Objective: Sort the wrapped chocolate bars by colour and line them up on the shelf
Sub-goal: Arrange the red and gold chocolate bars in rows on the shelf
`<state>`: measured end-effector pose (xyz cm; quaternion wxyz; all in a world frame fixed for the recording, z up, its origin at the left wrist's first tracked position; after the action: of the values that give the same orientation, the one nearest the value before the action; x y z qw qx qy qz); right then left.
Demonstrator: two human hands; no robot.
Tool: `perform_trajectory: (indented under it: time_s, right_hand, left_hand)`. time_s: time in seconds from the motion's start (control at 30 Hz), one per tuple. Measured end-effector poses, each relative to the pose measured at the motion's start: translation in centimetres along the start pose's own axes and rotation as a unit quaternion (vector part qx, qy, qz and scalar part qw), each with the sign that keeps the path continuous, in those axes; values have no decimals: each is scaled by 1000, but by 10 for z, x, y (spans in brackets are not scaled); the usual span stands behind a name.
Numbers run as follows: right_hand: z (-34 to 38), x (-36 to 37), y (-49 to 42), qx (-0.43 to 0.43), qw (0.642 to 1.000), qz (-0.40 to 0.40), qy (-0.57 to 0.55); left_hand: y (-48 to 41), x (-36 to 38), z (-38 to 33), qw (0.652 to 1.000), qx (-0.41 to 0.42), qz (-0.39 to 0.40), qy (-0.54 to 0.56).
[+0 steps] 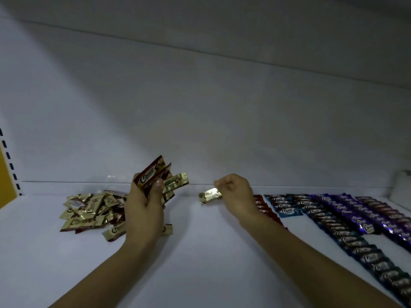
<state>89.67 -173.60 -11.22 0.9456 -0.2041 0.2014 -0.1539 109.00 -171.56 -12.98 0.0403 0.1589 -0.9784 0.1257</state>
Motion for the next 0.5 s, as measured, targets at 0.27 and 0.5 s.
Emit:
perform_trajectory:
  time_s: [0.27,0.5]
  right_hand:
    - [-22,-48,-4,-87,953,133,257]
    - [-25,-40,-11,-92,848,294,432]
  left_hand:
    - [12,15,11,994,-39,100,-37]
    - [6,15,15,992,-67,95,-39]
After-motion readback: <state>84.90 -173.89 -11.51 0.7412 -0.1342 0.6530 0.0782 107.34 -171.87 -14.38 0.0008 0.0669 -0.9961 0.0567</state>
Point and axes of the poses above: each hand's wrist, its own y-axis away from the middle knuckle, its own x-axis out of the palm, z = x × y, the point moved 3 cm from there along -y, towards the middle knuckle, and after that the axes turned 15 degrees about -x, right-handed, at the moved point
